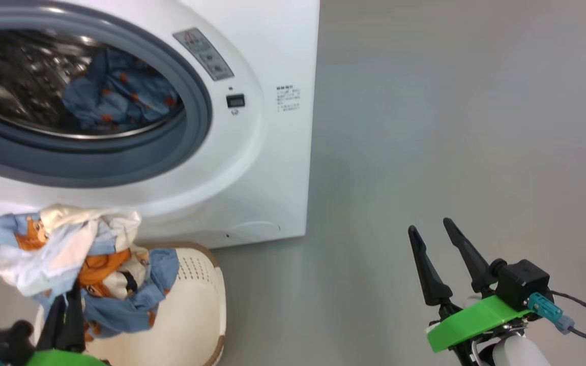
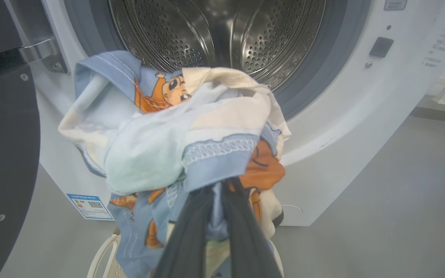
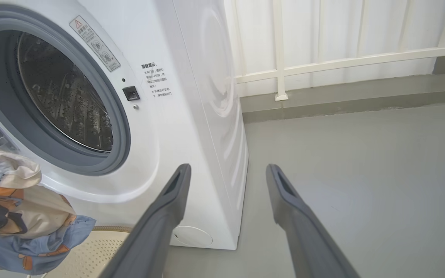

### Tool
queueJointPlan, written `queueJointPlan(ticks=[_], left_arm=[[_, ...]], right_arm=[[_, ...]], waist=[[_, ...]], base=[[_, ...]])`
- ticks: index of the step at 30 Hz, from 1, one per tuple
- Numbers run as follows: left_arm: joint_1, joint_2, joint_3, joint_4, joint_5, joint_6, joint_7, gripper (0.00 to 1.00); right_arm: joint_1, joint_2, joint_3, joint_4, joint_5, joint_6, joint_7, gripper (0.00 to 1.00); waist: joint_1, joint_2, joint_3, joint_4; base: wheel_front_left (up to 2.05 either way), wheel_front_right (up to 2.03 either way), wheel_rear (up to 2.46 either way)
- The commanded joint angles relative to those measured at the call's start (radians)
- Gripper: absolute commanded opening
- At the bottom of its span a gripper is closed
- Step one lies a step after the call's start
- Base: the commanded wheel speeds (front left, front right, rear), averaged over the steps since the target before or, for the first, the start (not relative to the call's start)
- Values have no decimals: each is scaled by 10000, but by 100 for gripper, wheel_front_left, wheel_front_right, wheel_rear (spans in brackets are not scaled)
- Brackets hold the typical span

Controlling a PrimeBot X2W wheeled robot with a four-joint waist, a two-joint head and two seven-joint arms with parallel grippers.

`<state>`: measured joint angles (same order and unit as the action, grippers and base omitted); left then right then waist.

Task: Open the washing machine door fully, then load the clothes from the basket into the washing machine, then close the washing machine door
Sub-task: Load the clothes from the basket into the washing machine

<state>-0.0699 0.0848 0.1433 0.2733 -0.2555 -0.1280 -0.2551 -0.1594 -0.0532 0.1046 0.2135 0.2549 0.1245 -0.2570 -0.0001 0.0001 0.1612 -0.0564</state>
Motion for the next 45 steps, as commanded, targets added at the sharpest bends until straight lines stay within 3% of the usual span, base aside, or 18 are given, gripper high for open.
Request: queueJointPlan(ticks=[1,12,24,36,45], left_arm=[[88,139,388,-425,117,-21,-66,0],[1584,-205,774,-1970,740,-18,-66,0],[2086,-333,820,-2242,774,130,-66,0],[2130,-344,472,-2264,483,351,-66,0],[1073,-345,454,-1941,406,268,-66,0]], right_arm=[[71,30,180,-191,-51,62,-48,100],[797,30,176,-61,-85,62,-48,100],[1226,30,-76,-262,-104,62,-48,100],[1202,30,30,-245,-39,62,-48,100],[1106,30,206,-202,75,62,-48,100]], waist=[[2,-1,-637,140],[2,-1,-1707,82],[2,-1,-1920,118],[2,-1,-1802,11],[2,-1,-1302,-293]], base=[[0,0,0],[0,0,0],[0,0,0],[0,0,0],[0,0,0]])
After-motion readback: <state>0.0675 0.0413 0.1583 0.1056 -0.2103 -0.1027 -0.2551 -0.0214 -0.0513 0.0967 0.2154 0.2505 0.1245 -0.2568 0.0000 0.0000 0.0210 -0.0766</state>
